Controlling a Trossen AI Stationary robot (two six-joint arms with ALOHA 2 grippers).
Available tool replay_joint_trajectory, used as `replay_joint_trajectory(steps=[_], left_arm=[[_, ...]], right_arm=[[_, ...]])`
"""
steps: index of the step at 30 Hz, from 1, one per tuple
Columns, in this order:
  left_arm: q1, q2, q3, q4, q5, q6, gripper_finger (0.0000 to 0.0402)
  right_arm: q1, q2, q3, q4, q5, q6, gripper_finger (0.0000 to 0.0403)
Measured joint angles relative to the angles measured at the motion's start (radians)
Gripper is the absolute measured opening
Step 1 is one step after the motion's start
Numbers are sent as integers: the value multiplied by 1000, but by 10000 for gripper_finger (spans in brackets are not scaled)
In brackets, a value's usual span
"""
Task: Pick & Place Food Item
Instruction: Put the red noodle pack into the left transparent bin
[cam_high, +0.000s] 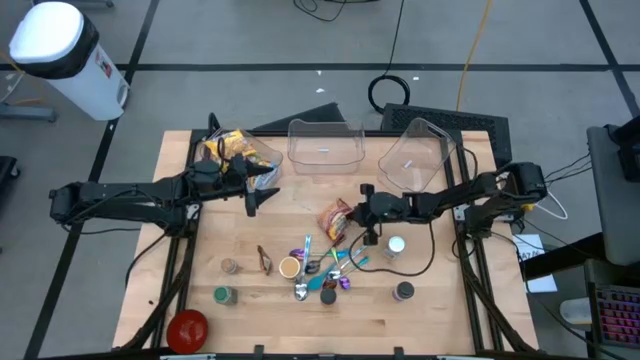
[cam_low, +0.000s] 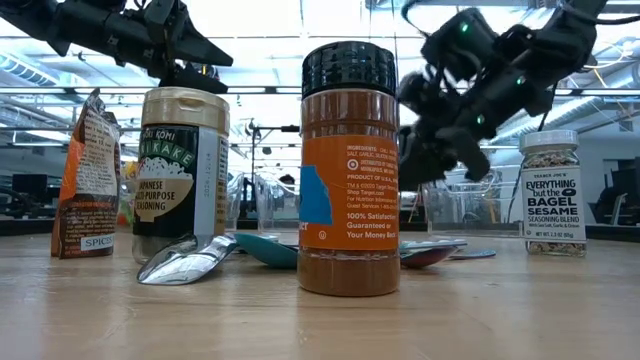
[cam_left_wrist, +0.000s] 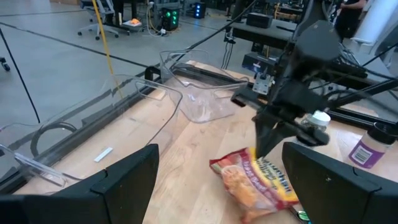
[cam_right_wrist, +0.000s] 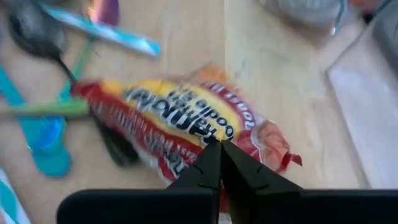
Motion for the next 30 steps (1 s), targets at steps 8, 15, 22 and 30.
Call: replay_joint_trajectory(steps=[8, 15, 22, 30], left_arm=[[0, 0, 0, -2, 0, -57, 349], [0, 0, 0, -1, 0, -150, 349], [0, 76, 1, 75, -25, -306, 349], [4, 213, 1, 296, -115, -336, 349]], right_arm=[[67, -109, 0, 84, 39, 3, 0], [140, -203, 0, 112, 87, -5, 0], [189, -255, 0, 121, 89, -26, 0], [221, -267, 0, 127, 167, -55, 0]])
